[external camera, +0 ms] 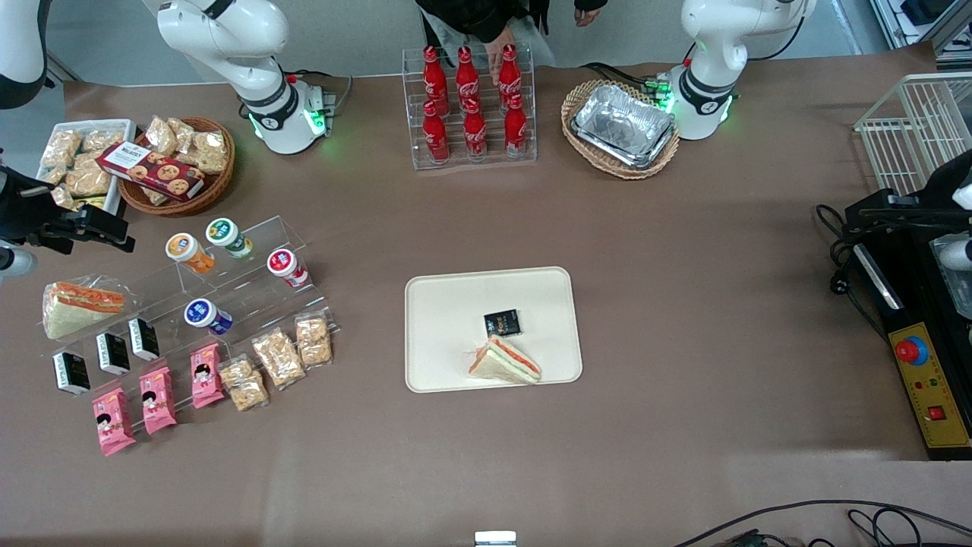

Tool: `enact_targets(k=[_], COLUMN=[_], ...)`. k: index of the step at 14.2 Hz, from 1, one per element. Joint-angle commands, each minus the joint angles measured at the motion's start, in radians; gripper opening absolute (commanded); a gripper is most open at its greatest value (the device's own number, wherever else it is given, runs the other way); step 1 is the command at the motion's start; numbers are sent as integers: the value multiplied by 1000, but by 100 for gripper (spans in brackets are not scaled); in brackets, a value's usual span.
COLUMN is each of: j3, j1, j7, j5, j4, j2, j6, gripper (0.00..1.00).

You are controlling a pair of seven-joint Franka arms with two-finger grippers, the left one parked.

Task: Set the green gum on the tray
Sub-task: 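Move the right gripper toward the acrylic stand of small bottles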

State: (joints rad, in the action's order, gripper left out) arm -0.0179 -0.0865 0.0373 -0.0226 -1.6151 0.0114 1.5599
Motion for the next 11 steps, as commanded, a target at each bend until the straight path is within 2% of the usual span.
enact_targets(k=[1,8,11], j3=[-5,-4,-13], j1=[-1,-1,31], j7=[4,4,-2], j5=[-17,-17,-17], j4=[0,-11,-153], j2=[15,48,183], j6=[-7,-44,-37], gripper=[100,100,100])
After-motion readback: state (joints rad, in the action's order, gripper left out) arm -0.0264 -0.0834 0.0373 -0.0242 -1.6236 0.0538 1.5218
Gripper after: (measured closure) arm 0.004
